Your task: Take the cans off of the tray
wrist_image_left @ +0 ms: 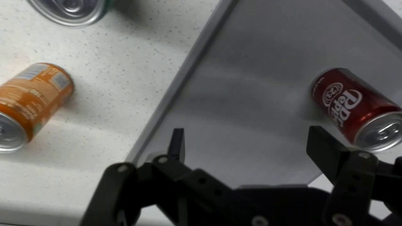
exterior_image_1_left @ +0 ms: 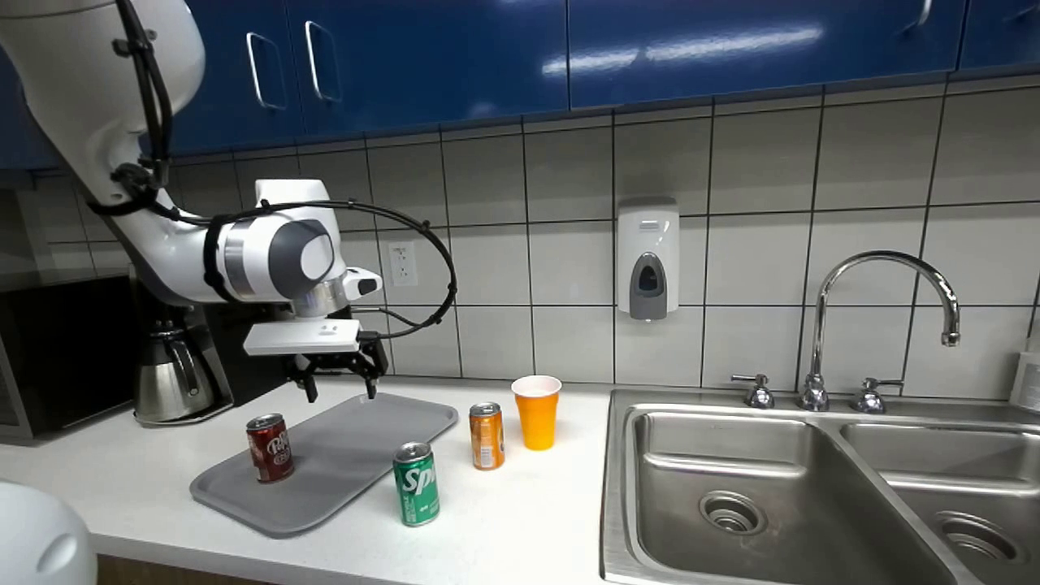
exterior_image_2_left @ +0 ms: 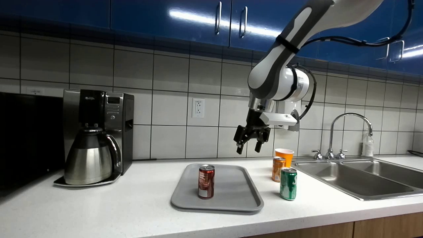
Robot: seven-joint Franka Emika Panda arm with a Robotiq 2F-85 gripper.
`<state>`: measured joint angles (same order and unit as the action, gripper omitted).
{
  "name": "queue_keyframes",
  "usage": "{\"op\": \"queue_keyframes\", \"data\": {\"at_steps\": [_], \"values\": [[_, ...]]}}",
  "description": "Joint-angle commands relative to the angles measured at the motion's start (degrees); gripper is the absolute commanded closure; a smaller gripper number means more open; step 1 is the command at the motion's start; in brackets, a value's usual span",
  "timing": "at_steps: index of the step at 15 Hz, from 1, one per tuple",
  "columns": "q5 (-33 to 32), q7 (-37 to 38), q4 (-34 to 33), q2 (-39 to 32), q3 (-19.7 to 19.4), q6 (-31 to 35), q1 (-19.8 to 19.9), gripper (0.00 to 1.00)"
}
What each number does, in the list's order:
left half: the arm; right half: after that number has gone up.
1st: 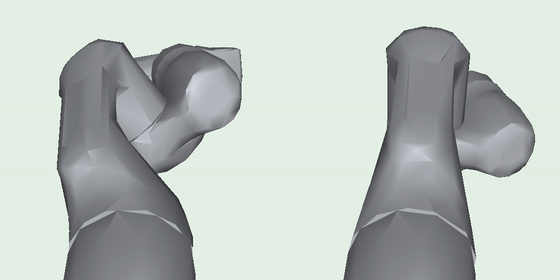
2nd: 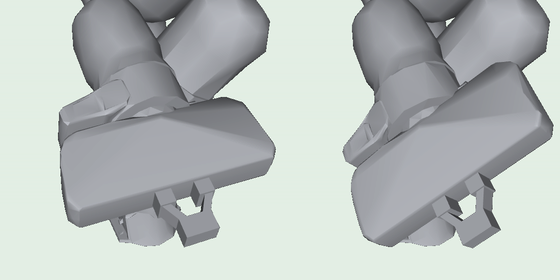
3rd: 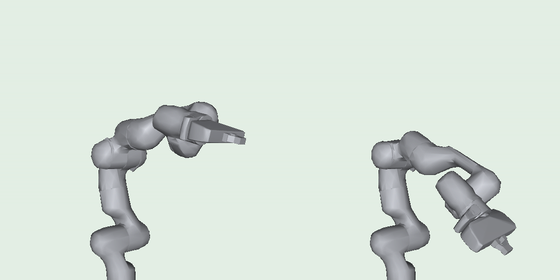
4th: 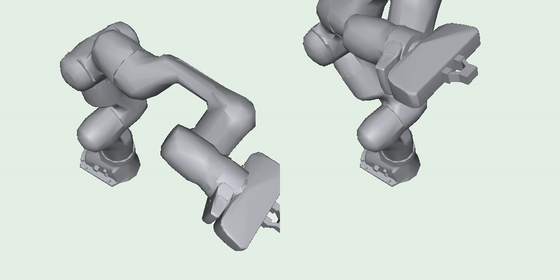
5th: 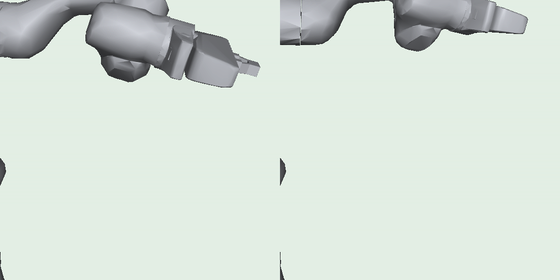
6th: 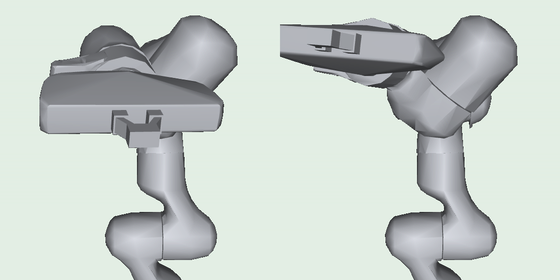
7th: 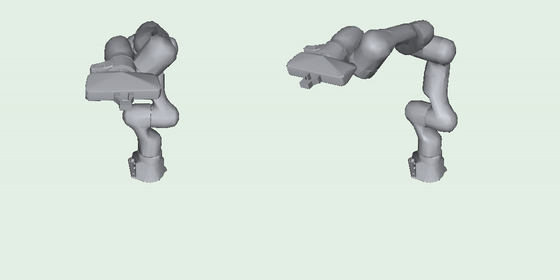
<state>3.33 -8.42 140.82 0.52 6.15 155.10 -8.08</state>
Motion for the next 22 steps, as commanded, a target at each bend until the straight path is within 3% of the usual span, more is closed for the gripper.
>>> {"op": "queue_keyframes", "data": {"at_steps": [1, 22], "values": [[3.8, -6.3, -1.9, -0.5, 1.7, -2.2, -1.1, 0.0], [5.3, -18.6, -3.3, -3.1, 7.1, -5.0, -4.5, 0.0]]}}
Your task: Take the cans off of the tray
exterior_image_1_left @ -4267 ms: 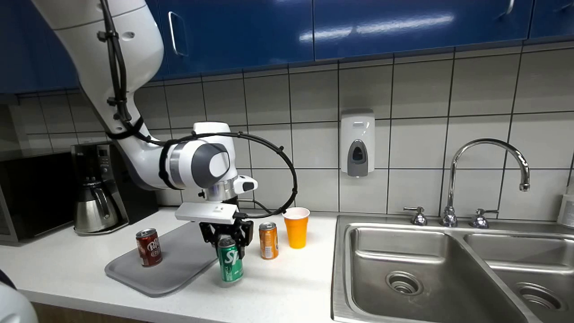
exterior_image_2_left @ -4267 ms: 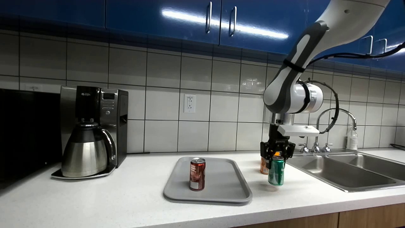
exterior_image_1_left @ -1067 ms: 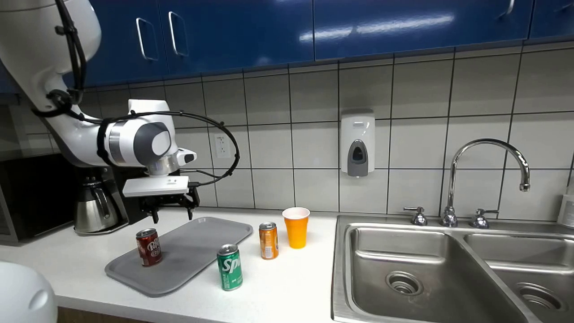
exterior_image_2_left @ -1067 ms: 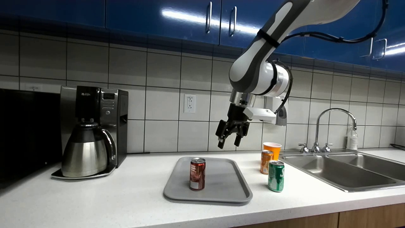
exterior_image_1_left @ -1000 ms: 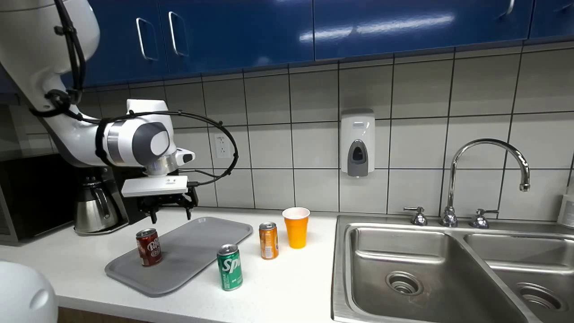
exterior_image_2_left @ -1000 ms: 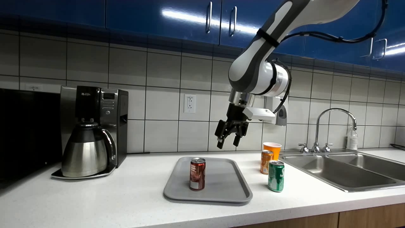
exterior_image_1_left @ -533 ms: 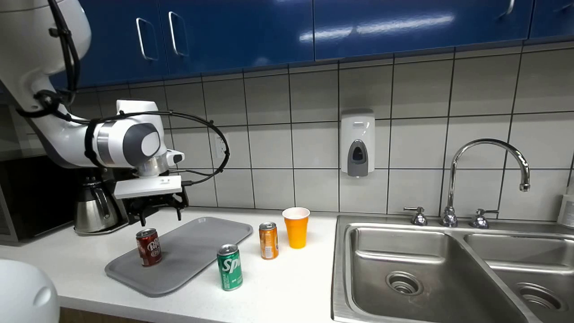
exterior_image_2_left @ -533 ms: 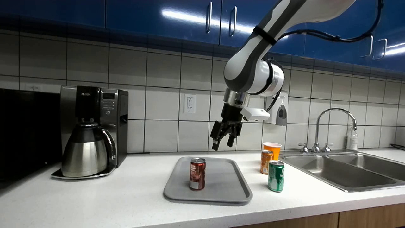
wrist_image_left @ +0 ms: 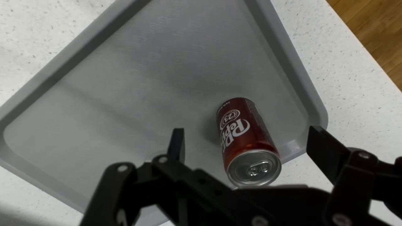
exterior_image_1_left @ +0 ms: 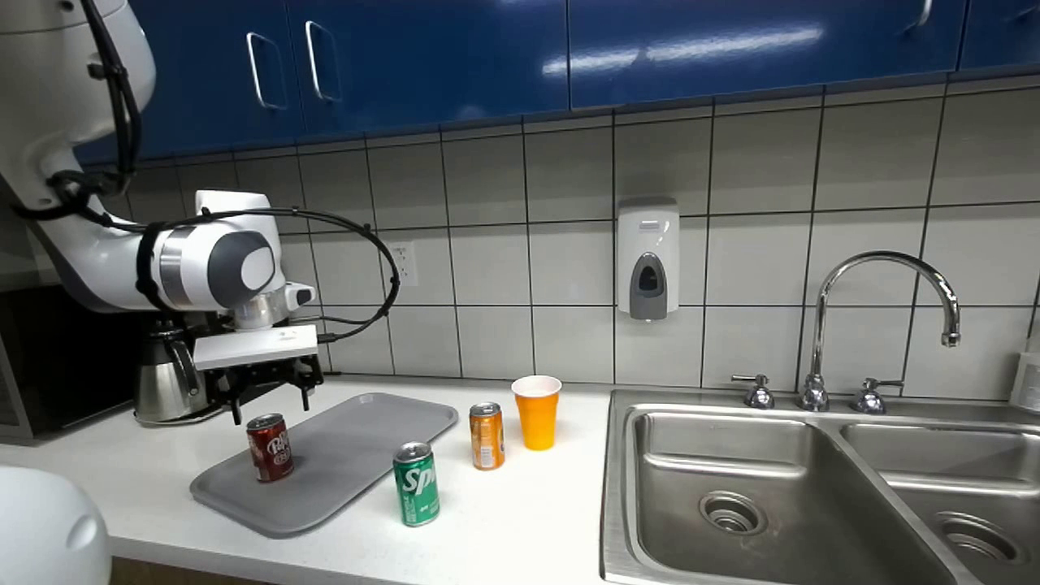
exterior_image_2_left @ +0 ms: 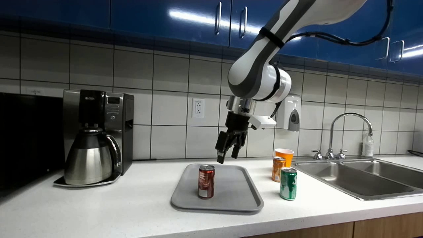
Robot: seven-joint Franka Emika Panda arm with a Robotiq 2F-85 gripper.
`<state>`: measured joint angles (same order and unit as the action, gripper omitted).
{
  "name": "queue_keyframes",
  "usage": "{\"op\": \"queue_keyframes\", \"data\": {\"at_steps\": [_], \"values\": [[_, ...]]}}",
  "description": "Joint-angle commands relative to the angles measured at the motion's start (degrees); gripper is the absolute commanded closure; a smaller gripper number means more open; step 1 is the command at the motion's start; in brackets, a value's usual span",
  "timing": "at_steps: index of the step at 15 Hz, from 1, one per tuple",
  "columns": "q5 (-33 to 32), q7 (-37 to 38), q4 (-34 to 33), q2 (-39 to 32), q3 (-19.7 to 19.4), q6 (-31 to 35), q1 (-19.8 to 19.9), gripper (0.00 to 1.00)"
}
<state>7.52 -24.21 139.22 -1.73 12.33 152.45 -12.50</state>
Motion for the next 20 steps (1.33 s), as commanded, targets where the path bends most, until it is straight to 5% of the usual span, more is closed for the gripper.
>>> {"op": "queue_keyframes", "data": {"at_steps": [1, 20], "values": [[0.9, -3.0, -1.8, -1.2, 1.1, -2.6, -0.2, 0.0], [-7.2, 0.6, -11.7, -13.2, 3.7, -7.4, -0.6, 0.0]]}}
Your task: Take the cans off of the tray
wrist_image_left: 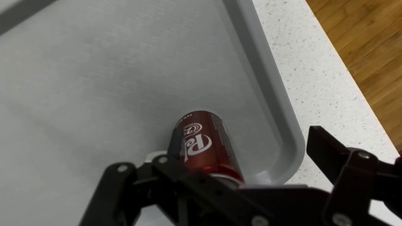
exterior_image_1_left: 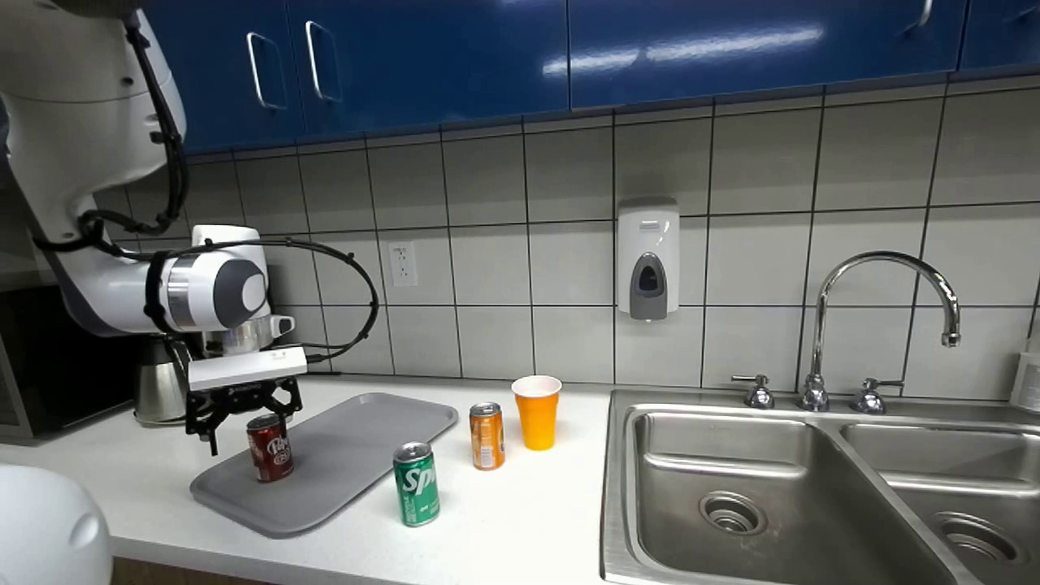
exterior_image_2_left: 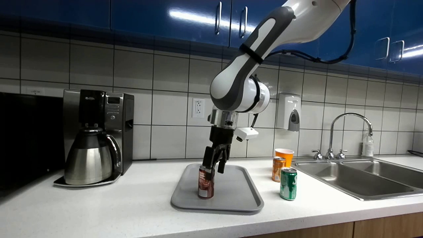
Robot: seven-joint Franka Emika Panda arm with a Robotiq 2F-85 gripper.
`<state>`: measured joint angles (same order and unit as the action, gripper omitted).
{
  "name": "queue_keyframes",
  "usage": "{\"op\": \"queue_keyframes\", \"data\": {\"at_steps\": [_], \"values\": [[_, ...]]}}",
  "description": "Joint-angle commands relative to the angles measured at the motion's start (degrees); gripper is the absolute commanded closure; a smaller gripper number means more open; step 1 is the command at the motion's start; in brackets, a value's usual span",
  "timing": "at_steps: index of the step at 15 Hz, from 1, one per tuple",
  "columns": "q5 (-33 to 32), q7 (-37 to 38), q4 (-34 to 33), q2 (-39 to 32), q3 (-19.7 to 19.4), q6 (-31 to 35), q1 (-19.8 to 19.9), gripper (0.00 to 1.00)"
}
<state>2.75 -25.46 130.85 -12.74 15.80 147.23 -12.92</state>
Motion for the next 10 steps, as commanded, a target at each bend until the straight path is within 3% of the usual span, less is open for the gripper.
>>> {"op": "queue_keyframes", "data": {"at_steps": [1, 10], "values": [[-3.2, 2.1, -4.0, -2.8, 0.2, -2.2, -0.3, 0.0], [-7.0, 2.7, -9.6, -7.7, 0.0, -3.5, -0.5, 0.0]]}}
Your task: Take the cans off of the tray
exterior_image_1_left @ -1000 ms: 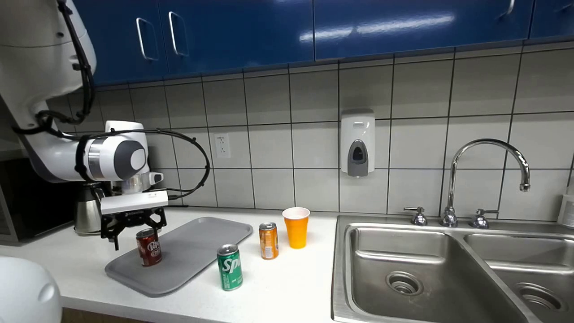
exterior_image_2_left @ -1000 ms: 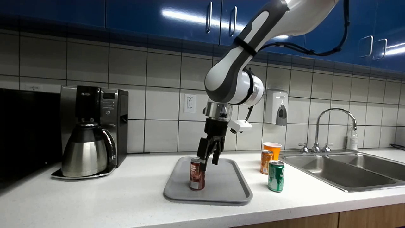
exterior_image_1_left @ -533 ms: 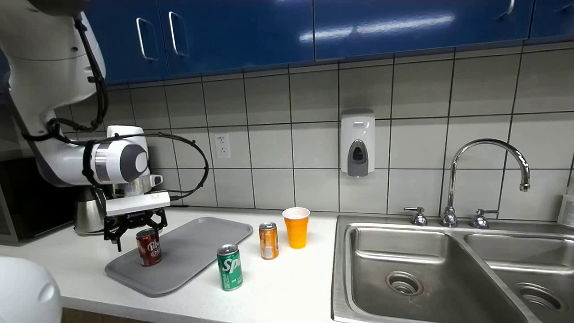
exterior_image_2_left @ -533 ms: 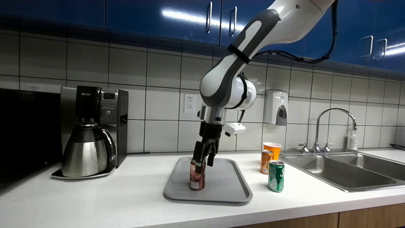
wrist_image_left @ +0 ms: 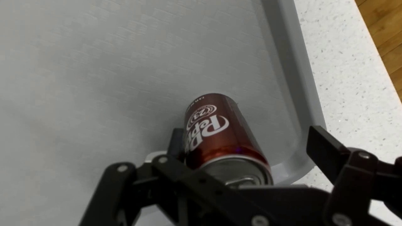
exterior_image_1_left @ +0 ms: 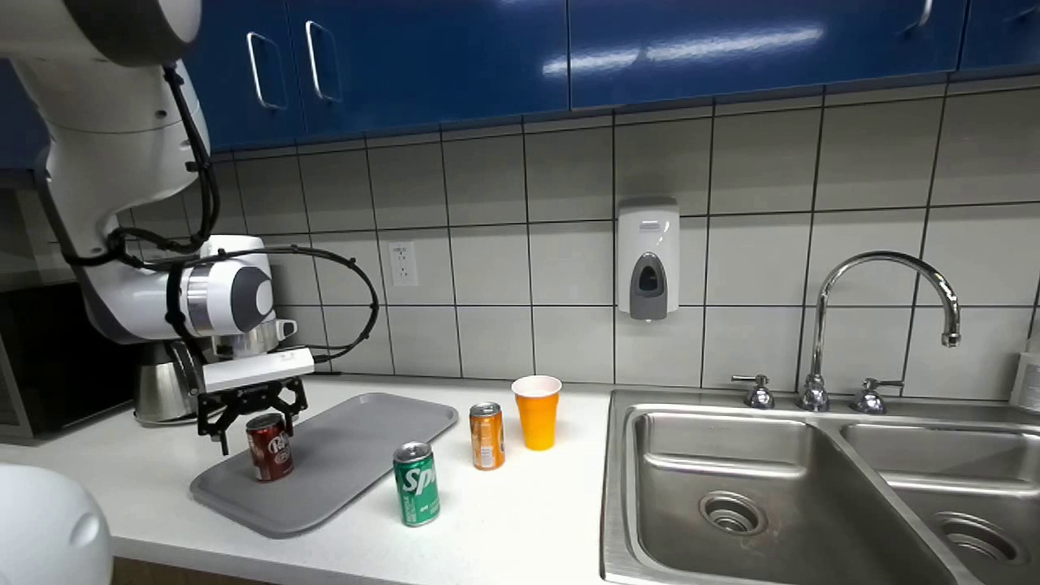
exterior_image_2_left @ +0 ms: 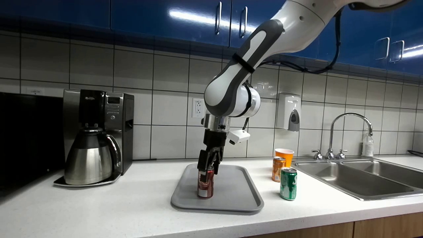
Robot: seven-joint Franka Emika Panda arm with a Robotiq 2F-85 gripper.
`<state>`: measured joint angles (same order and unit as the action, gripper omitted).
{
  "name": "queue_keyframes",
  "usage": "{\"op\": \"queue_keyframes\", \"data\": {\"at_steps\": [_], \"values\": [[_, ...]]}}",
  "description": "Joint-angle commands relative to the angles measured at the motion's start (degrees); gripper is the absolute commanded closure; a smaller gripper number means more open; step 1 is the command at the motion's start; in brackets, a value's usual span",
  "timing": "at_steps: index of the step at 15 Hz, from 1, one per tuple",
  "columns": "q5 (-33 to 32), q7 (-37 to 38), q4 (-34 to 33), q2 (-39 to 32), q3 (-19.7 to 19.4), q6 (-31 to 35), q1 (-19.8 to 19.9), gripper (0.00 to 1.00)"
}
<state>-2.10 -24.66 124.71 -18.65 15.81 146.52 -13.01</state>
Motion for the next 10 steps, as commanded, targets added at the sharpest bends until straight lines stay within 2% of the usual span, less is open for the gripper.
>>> {"op": "queue_keyframes", "data": {"at_steps": [1, 8, 9, 10], "values": [[-2.2, 1.9, -4.1, -2.3, 0.0, -3.1, -0.4, 0.0], [-3.0, 1.8, -7.1, -4.5, -0.2, -4.1, -0.4, 0.0], [-3.1, 1.7, -7.3, -4.7, -0.2, -4.2, -0.4, 0.04], [-3.2, 1.8, -7.4, -4.7, -0.3, -4.2, -0.3, 0.26]]}}
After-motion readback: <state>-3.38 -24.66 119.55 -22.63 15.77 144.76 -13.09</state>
